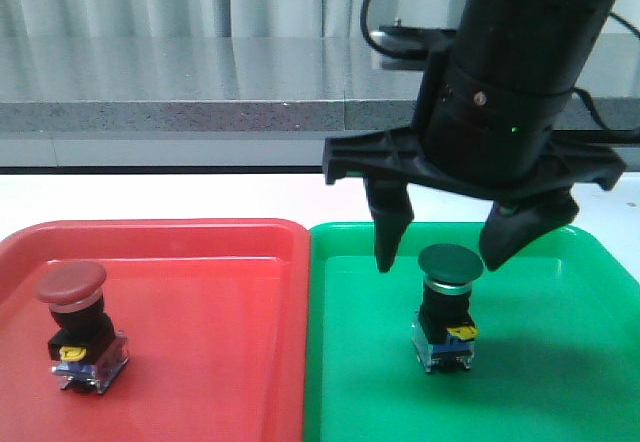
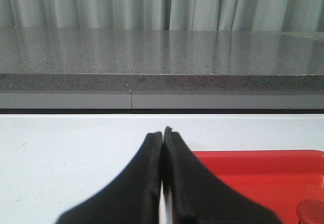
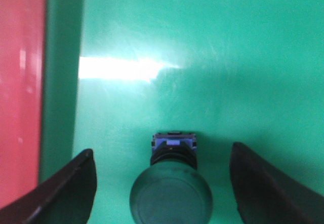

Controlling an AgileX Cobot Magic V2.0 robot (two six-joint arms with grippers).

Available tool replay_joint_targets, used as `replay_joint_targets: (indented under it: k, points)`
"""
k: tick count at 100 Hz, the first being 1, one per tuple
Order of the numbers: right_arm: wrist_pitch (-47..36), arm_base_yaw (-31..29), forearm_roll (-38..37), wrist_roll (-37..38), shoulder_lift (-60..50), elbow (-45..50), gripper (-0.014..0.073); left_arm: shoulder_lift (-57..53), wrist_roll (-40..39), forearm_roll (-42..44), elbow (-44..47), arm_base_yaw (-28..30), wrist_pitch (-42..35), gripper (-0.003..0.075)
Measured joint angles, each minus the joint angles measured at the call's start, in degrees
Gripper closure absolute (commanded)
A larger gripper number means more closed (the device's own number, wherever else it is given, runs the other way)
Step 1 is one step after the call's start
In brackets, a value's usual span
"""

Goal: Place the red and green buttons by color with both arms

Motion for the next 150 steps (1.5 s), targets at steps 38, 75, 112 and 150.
replay_joint_targets:
  k: [38,75,112,150]
  points:
    - [1.9,-12.8,2.2,-13.8,-15.9,0.1,0.0139,0.0,0.0,0.0,0.0,0.0,0.0,0.0741]
    - [3.0,-31.6,6.1,-24.3,-27.6,7.4,0.0653,0.0,0.0,0.0,0.0,0.0,0.0,0.0741]
    - [-5.3,-37.0,8.5,-34.0,-37.9,17.0,0.0658,0.0,0.0,0.0,0.0,0.0,0.0,0.0741]
    - [-19.8,-37.0,8.7,-34.2,-54.8,32.5,0.0658,0.0,0.0,0.0,0.0,0.0,0.0,0.0741]
